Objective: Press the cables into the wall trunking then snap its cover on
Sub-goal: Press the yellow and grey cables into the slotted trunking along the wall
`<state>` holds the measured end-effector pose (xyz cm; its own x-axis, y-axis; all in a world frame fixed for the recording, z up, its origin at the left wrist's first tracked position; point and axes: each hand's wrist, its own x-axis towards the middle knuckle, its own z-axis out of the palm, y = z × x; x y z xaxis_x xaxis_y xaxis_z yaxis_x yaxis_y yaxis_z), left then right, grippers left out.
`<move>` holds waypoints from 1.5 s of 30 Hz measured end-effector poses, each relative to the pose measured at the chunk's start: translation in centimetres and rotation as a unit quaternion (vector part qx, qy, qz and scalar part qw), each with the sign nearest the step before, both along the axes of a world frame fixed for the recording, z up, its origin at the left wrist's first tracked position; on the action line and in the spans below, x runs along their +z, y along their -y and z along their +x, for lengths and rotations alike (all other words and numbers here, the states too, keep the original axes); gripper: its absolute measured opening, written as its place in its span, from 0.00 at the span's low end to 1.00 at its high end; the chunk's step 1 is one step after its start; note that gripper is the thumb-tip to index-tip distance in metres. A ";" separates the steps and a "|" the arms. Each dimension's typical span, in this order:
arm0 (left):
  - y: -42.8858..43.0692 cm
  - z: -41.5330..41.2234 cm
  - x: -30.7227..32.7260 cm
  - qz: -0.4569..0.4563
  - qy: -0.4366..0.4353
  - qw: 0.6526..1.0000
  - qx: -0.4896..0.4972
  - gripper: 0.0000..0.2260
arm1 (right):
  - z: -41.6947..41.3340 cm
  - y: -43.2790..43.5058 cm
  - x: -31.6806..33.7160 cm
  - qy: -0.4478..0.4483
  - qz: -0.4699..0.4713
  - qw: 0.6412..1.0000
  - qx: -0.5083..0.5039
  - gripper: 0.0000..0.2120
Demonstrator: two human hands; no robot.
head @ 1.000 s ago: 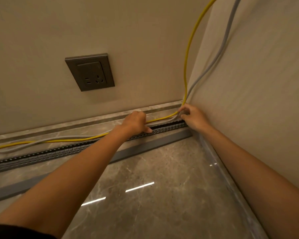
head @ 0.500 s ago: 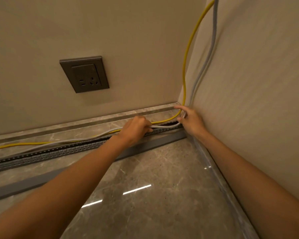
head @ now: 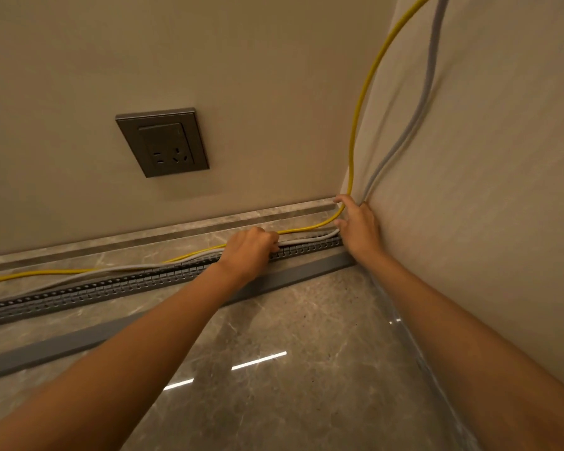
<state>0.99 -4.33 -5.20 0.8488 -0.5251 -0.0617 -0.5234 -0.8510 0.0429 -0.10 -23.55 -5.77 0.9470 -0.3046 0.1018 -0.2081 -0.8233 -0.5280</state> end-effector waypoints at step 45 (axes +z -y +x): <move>-0.7 -1.8 0.0 0.089 0.047 0.995 -0.023 0.11 | -0.1 -0.8 -0.9 -0.047 0.099 0.993 -0.032 0.14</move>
<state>-0.77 -3.58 -5.21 0.8307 -0.5510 -0.0795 -0.5563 -0.8160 -0.1568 -0.15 -22.71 -6.69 0.9275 -0.3699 -0.0532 -0.3123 -0.6888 -0.6542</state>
